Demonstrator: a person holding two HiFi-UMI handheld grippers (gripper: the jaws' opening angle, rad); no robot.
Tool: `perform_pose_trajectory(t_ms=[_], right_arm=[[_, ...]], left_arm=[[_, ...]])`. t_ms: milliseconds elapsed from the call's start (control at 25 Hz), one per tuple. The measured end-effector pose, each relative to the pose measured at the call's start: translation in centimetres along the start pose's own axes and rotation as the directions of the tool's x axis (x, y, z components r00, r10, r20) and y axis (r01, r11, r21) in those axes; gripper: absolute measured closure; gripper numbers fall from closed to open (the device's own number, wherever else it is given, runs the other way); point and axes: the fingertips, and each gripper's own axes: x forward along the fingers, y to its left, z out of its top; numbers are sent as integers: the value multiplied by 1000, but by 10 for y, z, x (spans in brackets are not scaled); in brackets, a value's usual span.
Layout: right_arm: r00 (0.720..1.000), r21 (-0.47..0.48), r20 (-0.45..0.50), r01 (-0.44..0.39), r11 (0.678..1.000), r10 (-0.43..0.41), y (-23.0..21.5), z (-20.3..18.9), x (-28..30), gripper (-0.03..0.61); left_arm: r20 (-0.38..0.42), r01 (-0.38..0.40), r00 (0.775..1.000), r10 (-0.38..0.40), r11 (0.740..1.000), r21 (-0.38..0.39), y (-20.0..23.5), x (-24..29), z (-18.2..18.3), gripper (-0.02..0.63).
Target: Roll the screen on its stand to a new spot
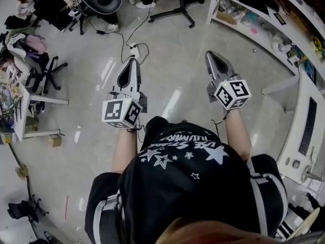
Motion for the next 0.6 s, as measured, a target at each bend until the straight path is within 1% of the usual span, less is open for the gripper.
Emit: perform_pose_trajectory(t_ms=[120,280,480,600], right_arm=[[1000,25,-4,-5,1000,5,-8,-3,12,572],[1000,35,-18,5,999,-5,-16,-10,33,572],[999,39,-5,43,998,-43,-36,-7,55,572],[998,36,12,63,997,-64,-57,1,79,572]], left_arm=[[-16,-6,1000,6,1000,6,3,11,-3,603],[-20,1,1000,-1,1000,-4,19,37,-7,603],[-26,43,999,-44,999,-26,40,83,-19,603],[-16,65,998,-66,998,-22,52,118,-21,603]])
